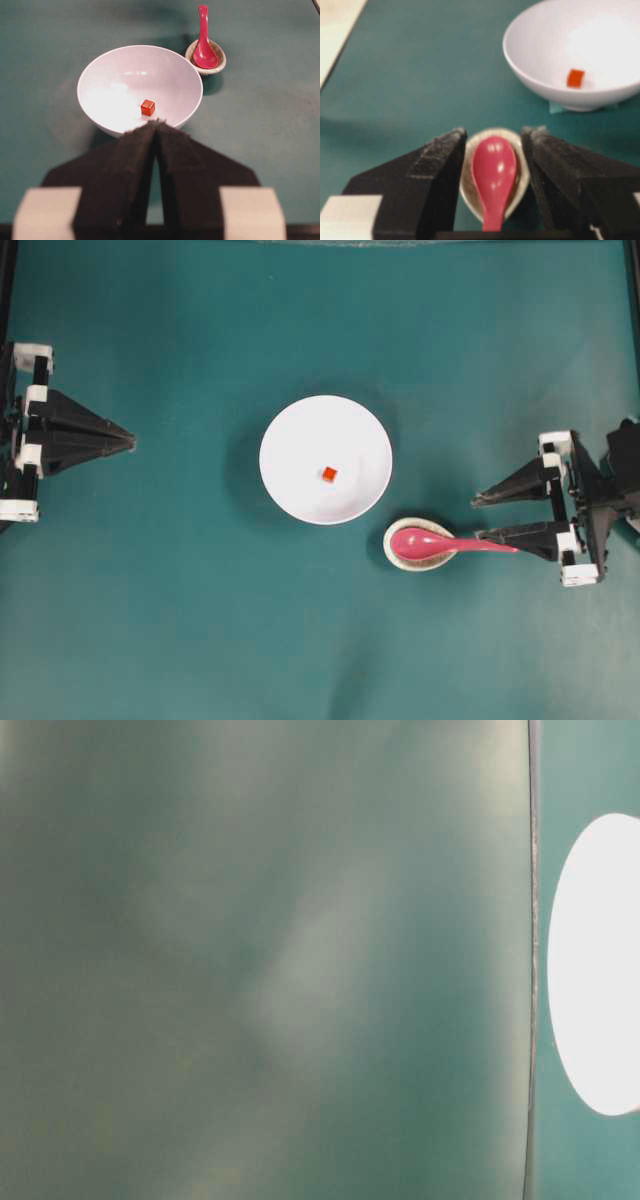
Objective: Grip the spoon and scoop the red block from the bowl with right arm.
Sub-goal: 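Move the right gripper to the pink spoon handle in the spoon rest, then close the right gripper on the pink spoon handle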
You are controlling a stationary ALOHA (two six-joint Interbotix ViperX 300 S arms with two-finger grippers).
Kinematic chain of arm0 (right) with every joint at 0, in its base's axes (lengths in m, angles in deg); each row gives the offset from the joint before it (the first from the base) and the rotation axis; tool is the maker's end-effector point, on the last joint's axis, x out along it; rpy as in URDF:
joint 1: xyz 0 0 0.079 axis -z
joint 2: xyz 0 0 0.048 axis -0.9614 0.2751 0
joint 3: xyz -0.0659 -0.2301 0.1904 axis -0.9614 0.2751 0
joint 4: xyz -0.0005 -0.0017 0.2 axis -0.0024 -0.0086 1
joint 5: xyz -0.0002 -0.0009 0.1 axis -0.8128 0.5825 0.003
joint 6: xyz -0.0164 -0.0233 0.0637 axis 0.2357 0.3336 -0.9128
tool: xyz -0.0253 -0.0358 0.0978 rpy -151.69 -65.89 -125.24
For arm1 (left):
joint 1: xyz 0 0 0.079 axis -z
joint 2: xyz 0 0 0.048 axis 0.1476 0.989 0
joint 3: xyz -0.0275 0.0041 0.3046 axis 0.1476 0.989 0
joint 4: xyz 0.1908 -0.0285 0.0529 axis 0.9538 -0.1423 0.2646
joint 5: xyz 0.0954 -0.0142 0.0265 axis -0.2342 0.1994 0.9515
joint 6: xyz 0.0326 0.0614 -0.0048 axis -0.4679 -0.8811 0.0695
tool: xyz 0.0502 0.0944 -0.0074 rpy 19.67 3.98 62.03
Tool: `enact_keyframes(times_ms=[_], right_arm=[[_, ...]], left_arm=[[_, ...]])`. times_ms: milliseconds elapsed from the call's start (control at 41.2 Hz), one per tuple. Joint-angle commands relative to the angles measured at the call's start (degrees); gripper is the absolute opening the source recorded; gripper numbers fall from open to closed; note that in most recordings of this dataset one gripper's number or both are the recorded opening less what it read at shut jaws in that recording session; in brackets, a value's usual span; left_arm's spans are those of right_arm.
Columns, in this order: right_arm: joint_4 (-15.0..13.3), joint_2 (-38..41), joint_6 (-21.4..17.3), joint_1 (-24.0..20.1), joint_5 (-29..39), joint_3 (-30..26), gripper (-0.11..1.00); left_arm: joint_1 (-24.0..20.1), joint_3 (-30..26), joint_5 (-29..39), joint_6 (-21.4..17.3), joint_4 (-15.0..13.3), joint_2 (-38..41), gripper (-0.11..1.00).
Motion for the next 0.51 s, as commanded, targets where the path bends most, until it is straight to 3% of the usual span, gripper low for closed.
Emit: enact_keyframes(times_ms=[0, 242, 485], right_arm=[[2.9, 4.4, 0.1, -3.0, -5.2, -0.3, 0.54], [9.3, 15.7, 0.1, -8.6, -13.1, -0.5, 0.54], [13.3, 21.4, 0.0, -12.0, -13.9, -1.7, 0.54]], left_arm=[[0.1, -1.6, -0.2, -0.3, 0.2, 0.4, 0.04], [0.0, -1.6, -0.2, -0.4, 0.1, 0.4, 0.04], [0.1, -1.7, -0.2, -0.4, 0.1, 0.4, 0.04]])
